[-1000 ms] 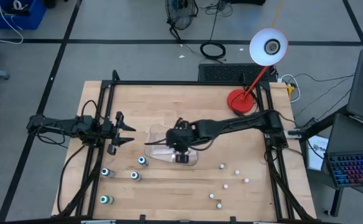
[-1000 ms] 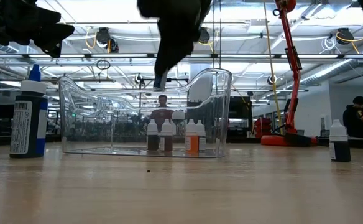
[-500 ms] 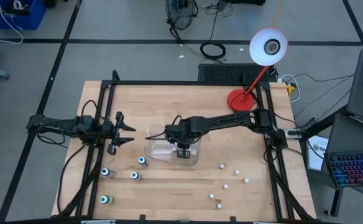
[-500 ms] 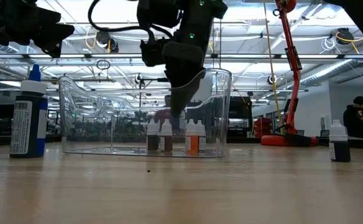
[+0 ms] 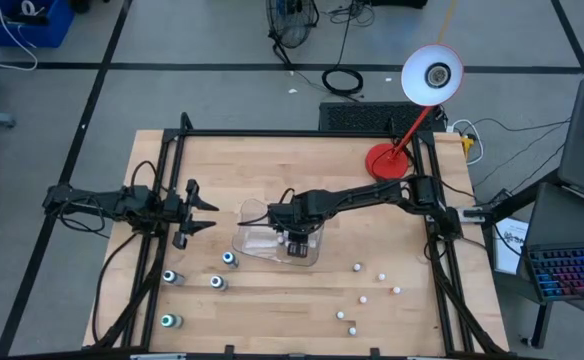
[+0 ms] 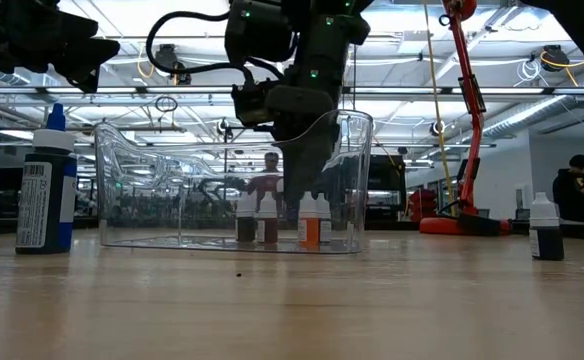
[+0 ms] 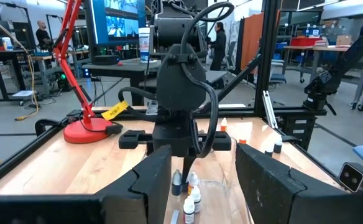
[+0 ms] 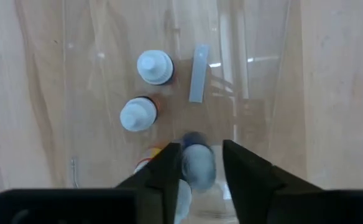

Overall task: Pick & Place food coloring
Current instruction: Put the small blue food coloring bottle into the transparent bin, then put the small orange food coloring bottle into the transparent bin

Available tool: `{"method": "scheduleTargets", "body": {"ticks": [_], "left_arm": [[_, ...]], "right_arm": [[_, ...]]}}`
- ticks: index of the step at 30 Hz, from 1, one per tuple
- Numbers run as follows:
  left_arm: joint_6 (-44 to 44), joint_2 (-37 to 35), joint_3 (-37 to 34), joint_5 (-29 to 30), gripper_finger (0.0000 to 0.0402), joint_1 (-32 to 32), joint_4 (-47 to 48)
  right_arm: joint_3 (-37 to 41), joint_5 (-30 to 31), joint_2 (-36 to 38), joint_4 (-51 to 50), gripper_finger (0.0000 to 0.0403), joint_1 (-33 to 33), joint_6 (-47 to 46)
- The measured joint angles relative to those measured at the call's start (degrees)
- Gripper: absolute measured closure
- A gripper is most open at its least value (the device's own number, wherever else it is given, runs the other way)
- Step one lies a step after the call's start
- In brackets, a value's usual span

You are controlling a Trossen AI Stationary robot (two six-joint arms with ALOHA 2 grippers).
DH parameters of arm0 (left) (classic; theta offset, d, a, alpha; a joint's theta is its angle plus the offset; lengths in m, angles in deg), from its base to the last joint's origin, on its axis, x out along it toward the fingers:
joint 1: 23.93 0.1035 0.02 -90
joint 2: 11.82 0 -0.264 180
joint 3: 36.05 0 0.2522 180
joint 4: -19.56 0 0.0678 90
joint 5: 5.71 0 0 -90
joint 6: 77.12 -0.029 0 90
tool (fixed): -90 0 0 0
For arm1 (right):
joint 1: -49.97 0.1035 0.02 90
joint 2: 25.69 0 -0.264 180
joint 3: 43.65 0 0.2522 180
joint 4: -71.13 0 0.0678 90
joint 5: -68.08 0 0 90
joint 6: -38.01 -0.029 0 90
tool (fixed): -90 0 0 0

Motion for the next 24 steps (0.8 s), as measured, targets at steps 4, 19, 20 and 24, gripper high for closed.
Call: {"method": "scheduleTargets", "body": {"ticks": [4, 19, 20, 24], "left_arm": [[0.0, 0.0, 0.0, 0.0, 0.0219, 0.0, 0.0], [0.0, 0.0, 0.0, 0.0, 0.022, 0.0, 0.0], [0.0, 0.0, 0.0, 0.0, 0.022, 0.0, 0.0], [0.0, 0.0, 0.0, 0.0, 0.022, 0.0, 0.0]], "right_arm": [[0.0, 0.0, 0.0, 0.0, 0.0261, 0.0, -0.9], [-0.1, 0.3, 14.2, -9.3, 0.0273, 2.0, -12.3], [0.7, 0.3, 15.8, -10.6, 0.0273, 3.0, -14.5], [6.6, 0.2, 21.6, -14.0, 0.0274, 8.0, -26.7]]}}
